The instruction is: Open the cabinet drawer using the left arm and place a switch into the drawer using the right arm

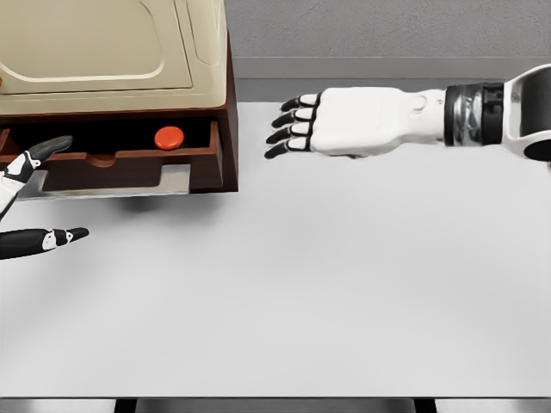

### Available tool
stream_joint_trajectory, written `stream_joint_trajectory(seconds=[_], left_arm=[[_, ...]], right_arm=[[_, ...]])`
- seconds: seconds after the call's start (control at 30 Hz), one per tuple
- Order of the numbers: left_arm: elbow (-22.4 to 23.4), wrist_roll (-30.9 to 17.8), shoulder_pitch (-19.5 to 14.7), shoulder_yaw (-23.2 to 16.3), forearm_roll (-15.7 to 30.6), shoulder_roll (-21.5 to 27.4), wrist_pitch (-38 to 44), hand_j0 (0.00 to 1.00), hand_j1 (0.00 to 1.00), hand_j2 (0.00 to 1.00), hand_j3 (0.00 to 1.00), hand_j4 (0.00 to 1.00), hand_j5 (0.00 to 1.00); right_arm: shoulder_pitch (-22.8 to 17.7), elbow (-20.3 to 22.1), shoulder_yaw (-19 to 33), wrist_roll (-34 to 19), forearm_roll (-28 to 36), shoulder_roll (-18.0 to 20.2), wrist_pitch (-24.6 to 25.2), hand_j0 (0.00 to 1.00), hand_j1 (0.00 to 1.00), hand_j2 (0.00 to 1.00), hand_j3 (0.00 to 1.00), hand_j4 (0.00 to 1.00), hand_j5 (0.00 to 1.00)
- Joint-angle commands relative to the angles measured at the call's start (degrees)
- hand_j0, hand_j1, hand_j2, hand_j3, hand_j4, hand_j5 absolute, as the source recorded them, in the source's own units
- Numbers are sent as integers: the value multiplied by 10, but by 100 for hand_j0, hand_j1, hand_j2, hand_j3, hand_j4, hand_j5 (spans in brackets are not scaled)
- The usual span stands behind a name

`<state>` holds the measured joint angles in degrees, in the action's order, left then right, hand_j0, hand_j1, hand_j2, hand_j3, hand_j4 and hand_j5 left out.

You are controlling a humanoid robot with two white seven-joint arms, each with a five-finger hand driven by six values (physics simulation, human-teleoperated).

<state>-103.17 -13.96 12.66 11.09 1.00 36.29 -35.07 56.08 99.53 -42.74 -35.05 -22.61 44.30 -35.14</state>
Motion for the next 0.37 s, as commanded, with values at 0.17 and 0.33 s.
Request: stream_joint_trajectory(seconds=[0.17,0.33], left_arm=[[0,0,0,1,3,-6,1,100,100,100,100,100,100],[0,-1,1,2,2,-8,1,100,100,100,100,100,100]], right_arm=[[-54,0,87,1,-2,59,1,100,100,100,100,100,100],[-79,-58,89,1,-1,83,1,100,100,100,100,100,100]])
